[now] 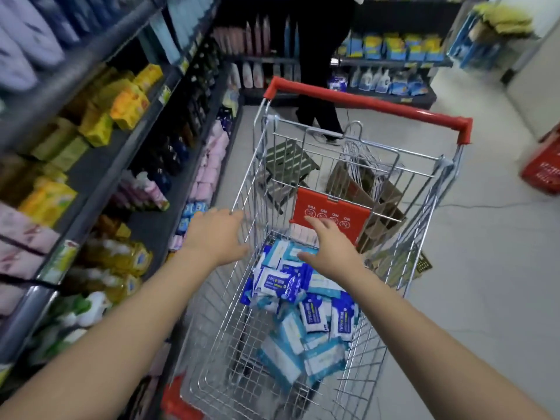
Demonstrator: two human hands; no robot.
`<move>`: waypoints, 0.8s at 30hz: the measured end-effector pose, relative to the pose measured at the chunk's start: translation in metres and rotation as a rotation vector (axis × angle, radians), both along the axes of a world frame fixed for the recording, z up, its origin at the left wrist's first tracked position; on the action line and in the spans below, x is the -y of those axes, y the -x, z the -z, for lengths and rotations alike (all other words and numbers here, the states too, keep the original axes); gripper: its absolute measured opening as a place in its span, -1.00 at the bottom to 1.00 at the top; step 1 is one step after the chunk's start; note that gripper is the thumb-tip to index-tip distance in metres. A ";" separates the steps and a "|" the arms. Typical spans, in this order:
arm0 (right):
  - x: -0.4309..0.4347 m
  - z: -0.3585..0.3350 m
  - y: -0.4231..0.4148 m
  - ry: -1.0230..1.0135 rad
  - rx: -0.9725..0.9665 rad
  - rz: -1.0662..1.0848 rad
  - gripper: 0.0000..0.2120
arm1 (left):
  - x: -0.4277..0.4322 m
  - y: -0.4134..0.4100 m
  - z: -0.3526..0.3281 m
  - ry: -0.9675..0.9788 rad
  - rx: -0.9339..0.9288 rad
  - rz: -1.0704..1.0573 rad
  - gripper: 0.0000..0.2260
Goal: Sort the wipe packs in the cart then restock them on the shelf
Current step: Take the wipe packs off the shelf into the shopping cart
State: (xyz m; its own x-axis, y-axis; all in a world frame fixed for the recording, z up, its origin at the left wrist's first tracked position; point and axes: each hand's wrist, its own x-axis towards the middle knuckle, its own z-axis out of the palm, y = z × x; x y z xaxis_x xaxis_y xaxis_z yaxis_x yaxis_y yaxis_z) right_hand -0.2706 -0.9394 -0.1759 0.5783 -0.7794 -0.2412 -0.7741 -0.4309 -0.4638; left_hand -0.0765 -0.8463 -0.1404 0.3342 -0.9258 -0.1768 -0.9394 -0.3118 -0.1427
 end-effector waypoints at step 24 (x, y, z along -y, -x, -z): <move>-0.646 -0.175 -0.345 -0.055 0.409 -1.172 -0.31 | -0.760 -0.142 -0.145 0.555 0.202 -1.291 -0.61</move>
